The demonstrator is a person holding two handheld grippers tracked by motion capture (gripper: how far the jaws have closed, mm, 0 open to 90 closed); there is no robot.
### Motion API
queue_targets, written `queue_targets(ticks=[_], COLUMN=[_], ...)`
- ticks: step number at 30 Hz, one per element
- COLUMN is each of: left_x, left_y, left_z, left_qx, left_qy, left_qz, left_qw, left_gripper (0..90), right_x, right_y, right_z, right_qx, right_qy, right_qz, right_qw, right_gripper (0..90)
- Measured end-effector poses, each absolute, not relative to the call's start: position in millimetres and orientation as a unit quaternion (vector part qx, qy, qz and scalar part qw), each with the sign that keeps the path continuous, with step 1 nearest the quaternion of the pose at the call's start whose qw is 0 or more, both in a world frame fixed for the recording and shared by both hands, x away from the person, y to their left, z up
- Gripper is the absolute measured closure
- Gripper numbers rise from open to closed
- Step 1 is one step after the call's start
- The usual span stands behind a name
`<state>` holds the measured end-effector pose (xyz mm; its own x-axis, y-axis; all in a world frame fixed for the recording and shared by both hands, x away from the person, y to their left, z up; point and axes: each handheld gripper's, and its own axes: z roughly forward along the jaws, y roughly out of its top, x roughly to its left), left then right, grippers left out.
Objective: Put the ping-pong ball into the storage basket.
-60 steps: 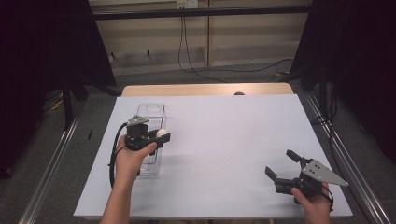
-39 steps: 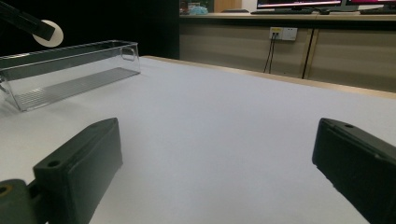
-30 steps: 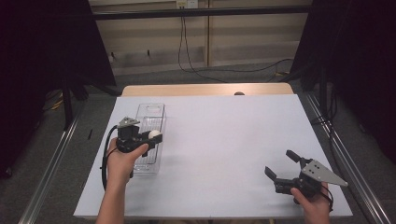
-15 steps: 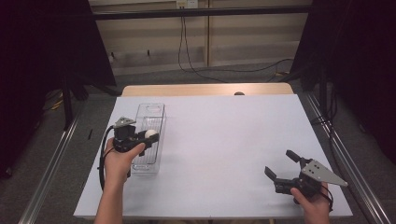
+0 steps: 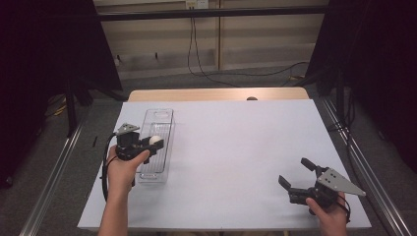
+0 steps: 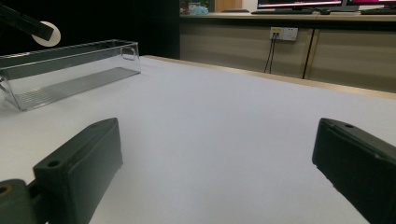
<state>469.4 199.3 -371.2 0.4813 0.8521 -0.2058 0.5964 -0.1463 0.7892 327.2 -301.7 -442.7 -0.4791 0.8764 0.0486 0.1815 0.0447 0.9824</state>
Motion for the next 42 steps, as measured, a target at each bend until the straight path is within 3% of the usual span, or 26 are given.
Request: queue_targets(ticks=[42], left_x=[472], left_y=[205], left_z=[-389], left_qx=[0.738], left_qy=[0.498], left_qz=[0.157], left_qw=[0.428], left_gripper=[51.2], right_x=[329], right_y=[-299], right_z=[-443], right_qx=[0.401], right_qy=[0.656], right_qz=[0.558], right_qw=[0.311], right_gripper=[1.1])
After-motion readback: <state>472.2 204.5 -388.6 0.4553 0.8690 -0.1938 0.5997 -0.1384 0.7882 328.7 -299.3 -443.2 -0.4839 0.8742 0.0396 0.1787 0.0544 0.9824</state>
